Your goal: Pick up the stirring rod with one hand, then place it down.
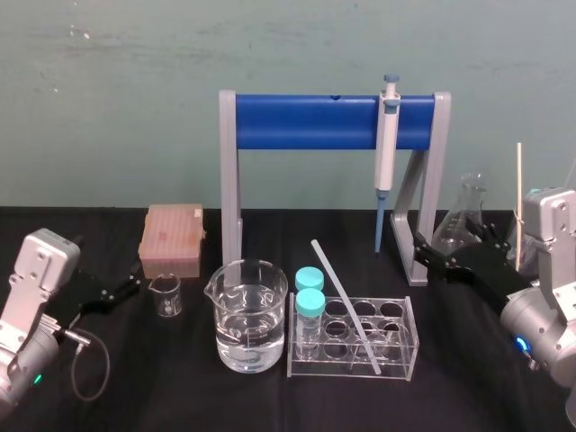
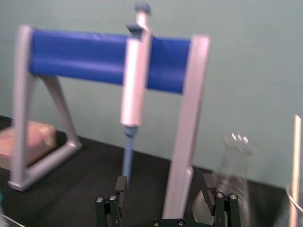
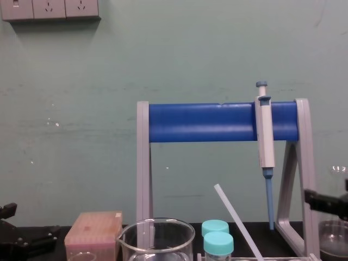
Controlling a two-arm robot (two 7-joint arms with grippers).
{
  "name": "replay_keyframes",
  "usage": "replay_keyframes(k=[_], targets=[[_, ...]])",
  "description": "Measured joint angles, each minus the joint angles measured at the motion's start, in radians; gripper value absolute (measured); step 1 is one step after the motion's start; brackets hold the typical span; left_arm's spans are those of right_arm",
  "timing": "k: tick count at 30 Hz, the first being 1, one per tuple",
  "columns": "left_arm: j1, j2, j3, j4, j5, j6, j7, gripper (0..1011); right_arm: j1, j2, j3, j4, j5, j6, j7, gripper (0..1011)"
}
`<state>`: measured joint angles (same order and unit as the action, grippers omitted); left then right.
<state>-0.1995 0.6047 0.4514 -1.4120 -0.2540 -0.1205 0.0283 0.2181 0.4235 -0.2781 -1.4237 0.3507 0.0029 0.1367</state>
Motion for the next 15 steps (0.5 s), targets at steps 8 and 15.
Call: replay_keyframes(k=[8, 15], targets=[[0.000, 0.000, 0.000, 0.000, 0.000, 0.000, 0.000, 1000, -0.012, -0.012, 0.012, -0.001, -0.027, 0.081, -0.045, 1002], [0.000, 0.000, 0.000, 0.000, 0.000, 0.000, 0.000, 1000, -0.011, -0.011, 0.011, 0.000, -0.025, 0.073, -0.043, 1002]])
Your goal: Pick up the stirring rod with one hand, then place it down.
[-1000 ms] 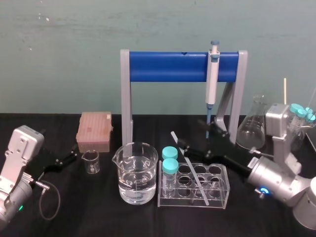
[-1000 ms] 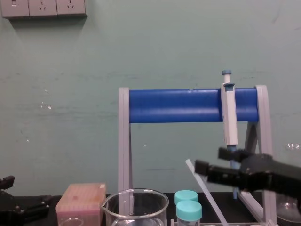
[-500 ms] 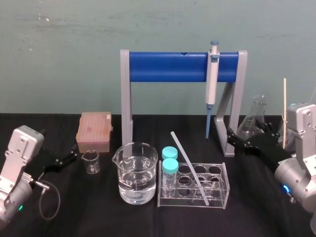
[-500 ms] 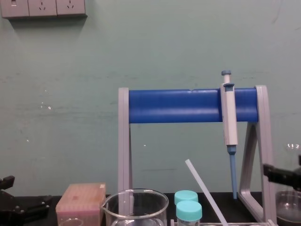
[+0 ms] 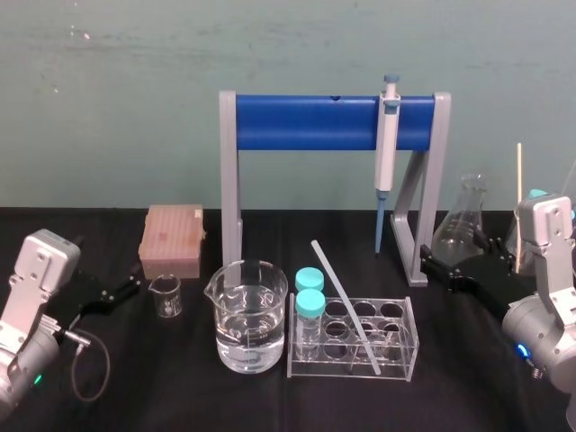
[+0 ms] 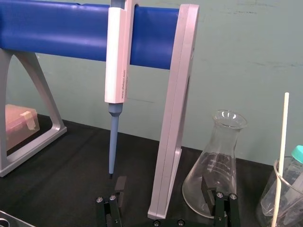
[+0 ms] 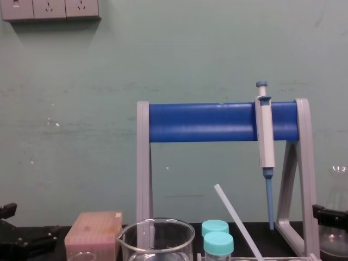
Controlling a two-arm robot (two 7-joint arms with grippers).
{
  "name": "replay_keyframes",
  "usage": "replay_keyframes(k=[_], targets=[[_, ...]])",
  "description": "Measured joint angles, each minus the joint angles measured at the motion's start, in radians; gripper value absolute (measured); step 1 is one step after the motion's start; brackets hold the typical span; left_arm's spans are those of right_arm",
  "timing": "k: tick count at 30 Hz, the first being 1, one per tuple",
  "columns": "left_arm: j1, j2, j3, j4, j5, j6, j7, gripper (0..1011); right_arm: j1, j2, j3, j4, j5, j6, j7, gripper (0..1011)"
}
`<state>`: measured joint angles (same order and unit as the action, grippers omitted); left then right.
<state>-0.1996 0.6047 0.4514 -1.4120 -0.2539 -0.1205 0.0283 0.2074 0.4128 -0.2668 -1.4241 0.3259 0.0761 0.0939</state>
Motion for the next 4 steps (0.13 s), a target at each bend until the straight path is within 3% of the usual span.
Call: replay_keyframes(k=[4], targets=[[0.000, 0.000, 0.000, 0.000, 0.000, 0.000, 0.000, 1000, 0.000, 0.001, -0.001, 0.000, 0.002, -0.003, 0.002, 1002]])
